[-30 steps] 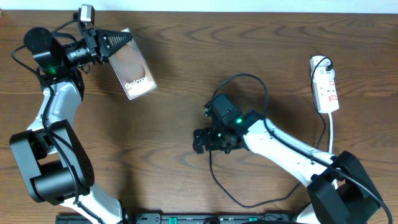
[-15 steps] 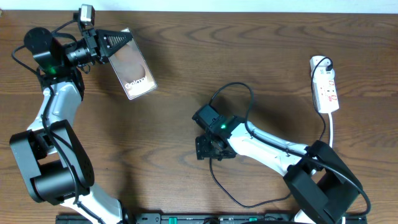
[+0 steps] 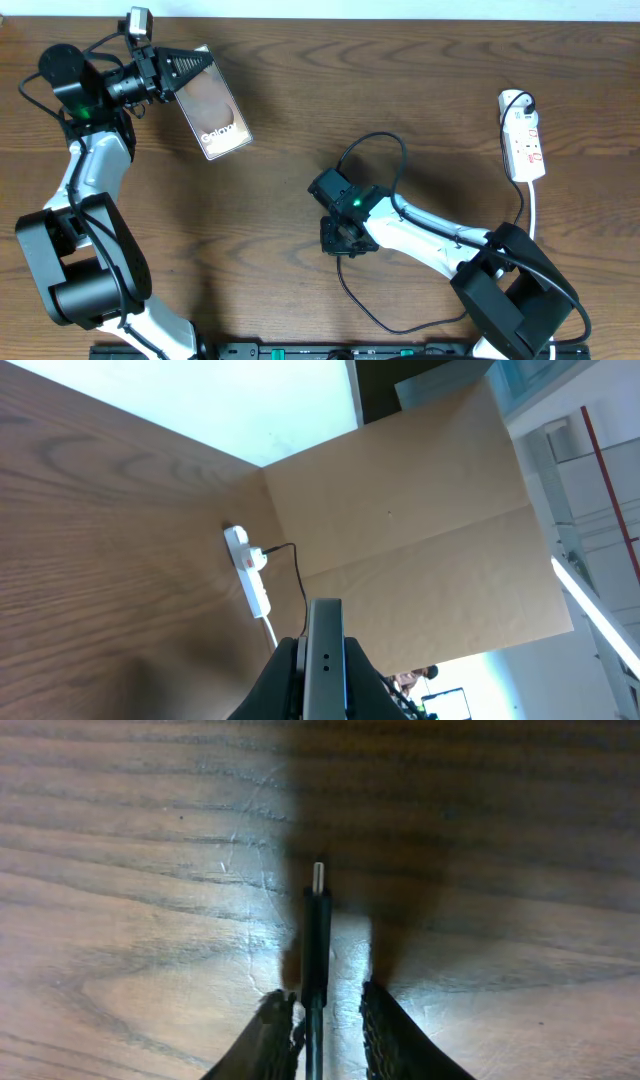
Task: Plug charger to phone and switch on socket
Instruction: 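Close the right gripper on the cable connector, then lift the connector with the right gripper toward the phone's bottom, then align and push the connector into the phone's bottom port, then hold the connector pressed into the phone port with the right gripper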
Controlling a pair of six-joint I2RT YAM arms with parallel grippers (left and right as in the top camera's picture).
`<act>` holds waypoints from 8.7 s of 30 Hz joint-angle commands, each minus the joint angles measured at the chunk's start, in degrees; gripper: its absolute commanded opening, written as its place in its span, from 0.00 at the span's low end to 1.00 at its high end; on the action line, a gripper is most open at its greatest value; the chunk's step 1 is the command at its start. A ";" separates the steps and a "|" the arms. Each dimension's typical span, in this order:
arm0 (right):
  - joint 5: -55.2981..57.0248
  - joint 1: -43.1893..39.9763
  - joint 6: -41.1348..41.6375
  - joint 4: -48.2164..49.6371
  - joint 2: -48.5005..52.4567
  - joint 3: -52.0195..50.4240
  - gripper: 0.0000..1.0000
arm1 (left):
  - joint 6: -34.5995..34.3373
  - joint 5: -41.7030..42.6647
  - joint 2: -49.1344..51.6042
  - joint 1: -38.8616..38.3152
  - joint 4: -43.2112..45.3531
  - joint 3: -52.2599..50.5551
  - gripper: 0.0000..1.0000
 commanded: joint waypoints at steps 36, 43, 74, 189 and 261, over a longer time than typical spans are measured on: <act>-29.40 -1.05 -6.56 11.21 0.81 0.28 0.01 | 0.55 1.11 -1.29 0.04 0.35 0.66 0.08; -54.69 -1.75 -12.04 32.17 0.81 0.28 0.01 | 0.52 1.14 -1.29 0.04 0.35 0.66 0.07; -46.69 -5.22 0.72 71.84 0.81 0.28 0.01 | 0.07 0.46 -1.29 1.05 0.35 0.66 0.07; -49.72 -7.61 21.53 106.88 12.92 0.26 0.01 | -0.74 1.14 -1.29 -0.63 0.35 0.55 0.07; -47.82 -7.61 24.63 105.00 12.92 0.26 0.01 | 1.36 1.14 -1.29 -0.63 0.33 0.55 0.07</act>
